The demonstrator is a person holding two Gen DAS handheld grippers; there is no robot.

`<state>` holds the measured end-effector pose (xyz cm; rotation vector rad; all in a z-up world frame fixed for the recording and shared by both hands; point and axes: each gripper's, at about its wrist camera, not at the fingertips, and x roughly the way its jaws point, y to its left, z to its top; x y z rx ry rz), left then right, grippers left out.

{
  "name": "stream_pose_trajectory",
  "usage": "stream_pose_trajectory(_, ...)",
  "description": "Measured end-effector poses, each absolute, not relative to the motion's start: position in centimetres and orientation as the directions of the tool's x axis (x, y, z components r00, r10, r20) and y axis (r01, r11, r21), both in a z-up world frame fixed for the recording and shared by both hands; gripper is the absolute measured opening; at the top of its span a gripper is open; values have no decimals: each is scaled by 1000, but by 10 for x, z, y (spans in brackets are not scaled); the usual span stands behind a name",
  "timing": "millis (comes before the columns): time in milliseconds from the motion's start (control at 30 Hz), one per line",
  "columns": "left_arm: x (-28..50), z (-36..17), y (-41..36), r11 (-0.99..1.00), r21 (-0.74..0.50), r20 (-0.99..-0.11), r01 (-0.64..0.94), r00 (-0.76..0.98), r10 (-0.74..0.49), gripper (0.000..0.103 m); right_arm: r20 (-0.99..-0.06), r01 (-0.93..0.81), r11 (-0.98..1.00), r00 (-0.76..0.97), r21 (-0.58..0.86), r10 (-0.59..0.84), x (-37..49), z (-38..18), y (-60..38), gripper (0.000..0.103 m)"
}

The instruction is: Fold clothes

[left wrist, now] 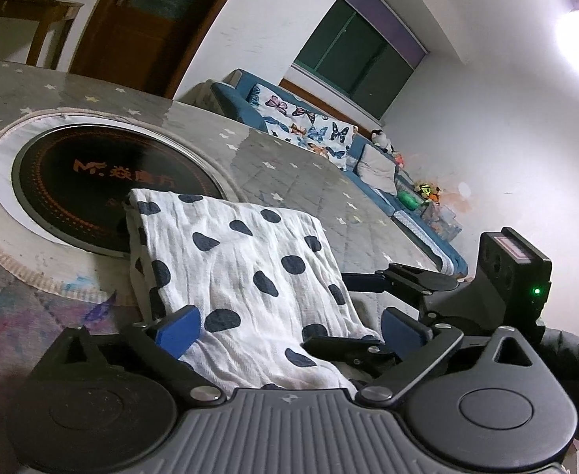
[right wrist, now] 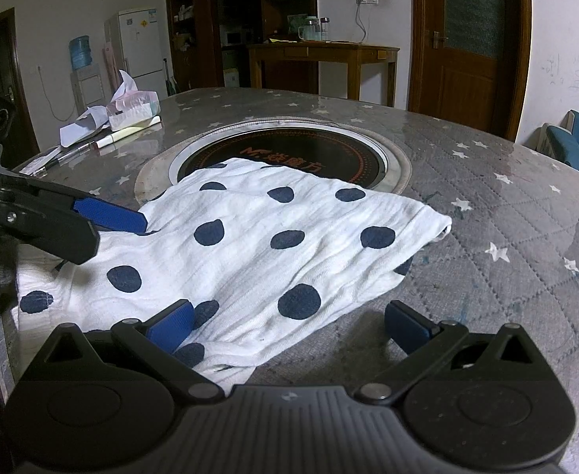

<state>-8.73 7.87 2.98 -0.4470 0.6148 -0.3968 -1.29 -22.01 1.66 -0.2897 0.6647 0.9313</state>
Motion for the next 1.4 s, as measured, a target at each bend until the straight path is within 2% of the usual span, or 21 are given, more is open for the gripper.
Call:
stream_pose_trajectory(467,-88,29,80,824,-520,-453,227,745,-491,103,-647,-812,581,417,50,639,-12,18,-219,103)
stream_pose_trajectory(800,-91,29,81,821,-525,-451,223,746,-491,103,-705,-788,612,394,71,589,-1,29,-209,103)
stream_pose_trajectory(1133,-92,30,82,819,-529,-449,223,745,-493,103,-660,-745,666,486,29,573,18,46,-207,103)
stream_pose_trajectory(1400,-92,30,82,818,-530,-449,223,745,-494,103,-682,-724,689,489,30,544,34,26,-204,103)
